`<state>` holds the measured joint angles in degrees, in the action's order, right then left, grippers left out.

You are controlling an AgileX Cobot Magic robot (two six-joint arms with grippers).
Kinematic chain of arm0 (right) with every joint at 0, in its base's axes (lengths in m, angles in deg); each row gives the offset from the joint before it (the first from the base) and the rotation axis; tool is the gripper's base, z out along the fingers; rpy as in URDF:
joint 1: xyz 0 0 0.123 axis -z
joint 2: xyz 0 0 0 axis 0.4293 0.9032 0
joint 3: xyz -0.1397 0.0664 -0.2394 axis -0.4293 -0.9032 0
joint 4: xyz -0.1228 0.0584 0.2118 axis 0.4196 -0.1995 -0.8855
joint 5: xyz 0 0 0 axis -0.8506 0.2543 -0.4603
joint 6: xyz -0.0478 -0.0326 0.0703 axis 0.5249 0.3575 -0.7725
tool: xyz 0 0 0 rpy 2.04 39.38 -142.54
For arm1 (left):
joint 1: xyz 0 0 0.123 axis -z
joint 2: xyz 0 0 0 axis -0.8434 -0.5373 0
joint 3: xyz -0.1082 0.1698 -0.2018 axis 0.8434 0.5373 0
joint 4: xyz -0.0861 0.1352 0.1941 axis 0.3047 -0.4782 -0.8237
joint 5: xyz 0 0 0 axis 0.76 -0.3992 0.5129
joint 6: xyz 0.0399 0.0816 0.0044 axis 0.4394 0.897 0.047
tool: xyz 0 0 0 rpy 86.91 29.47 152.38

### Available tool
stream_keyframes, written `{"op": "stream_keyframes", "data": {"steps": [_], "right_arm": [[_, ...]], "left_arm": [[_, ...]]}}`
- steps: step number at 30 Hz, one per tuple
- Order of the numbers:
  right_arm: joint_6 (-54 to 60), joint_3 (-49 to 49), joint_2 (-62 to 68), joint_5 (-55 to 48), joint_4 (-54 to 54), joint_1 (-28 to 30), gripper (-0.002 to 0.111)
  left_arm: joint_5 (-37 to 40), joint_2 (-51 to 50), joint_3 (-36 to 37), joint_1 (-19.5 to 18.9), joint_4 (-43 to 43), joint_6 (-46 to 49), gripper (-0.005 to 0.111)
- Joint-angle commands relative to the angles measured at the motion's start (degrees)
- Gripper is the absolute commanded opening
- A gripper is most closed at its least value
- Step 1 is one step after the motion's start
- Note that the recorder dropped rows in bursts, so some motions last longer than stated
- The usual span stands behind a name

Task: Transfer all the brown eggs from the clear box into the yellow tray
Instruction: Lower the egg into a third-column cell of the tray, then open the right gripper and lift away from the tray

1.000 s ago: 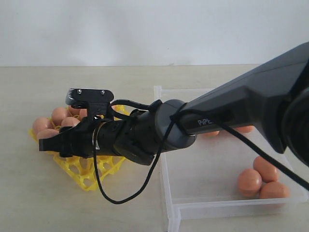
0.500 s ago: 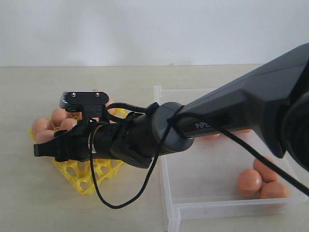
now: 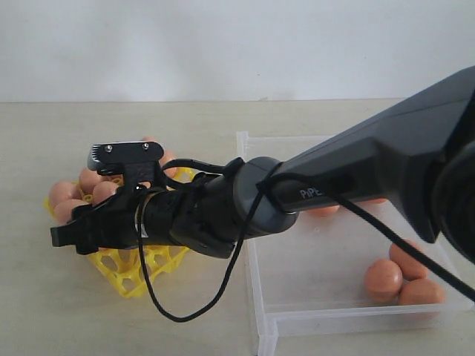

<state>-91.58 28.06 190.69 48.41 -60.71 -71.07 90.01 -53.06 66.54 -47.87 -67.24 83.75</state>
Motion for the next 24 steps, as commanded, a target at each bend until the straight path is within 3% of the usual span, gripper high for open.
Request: {"op": "stream_keyframes", "data": {"steps": [1, 11, 17, 19, 23, 24], "right_arm": [[0.16, 0.17, 0.00, 0.07, 1.75, -0.13, 0.063], [3.85, 0.17, -4.25, -1.52, 2.41, -0.13, 0.063], [6.19, 0.17, -13.33, -12.79, 2.41, -0.13, 0.062], [7.41, 0.17, -17.19, -22.05, 2.41, -0.13, 0.052], [15.81, 0.17, -24.29, -44.40, 1.95, -0.39, 0.002], [18.89, 0.17, -26.03, -51.68, 1.85, -0.36, 0.001]], "left_arm": [[-0.17, 0.20, 0.15, 0.26, 0.16, -0.06, 0.004], [-0.17, 0.20, 0.15, 0.26, 0.16, -0.06, 0.004], [-0.17, 0.20, 0.15, 0.26, 0.16, -0.06, 0.004], [-0.17, 0.20, 0.15, 0.26, 0.16, -0.06, 0.004], [-0.17, 0.20, 0.15, 0.26, 0.16, -0.06, 0.004], [-0.17, 0.20, 0.15, 0.26, 0.16, -0.06, 0.004]]}}
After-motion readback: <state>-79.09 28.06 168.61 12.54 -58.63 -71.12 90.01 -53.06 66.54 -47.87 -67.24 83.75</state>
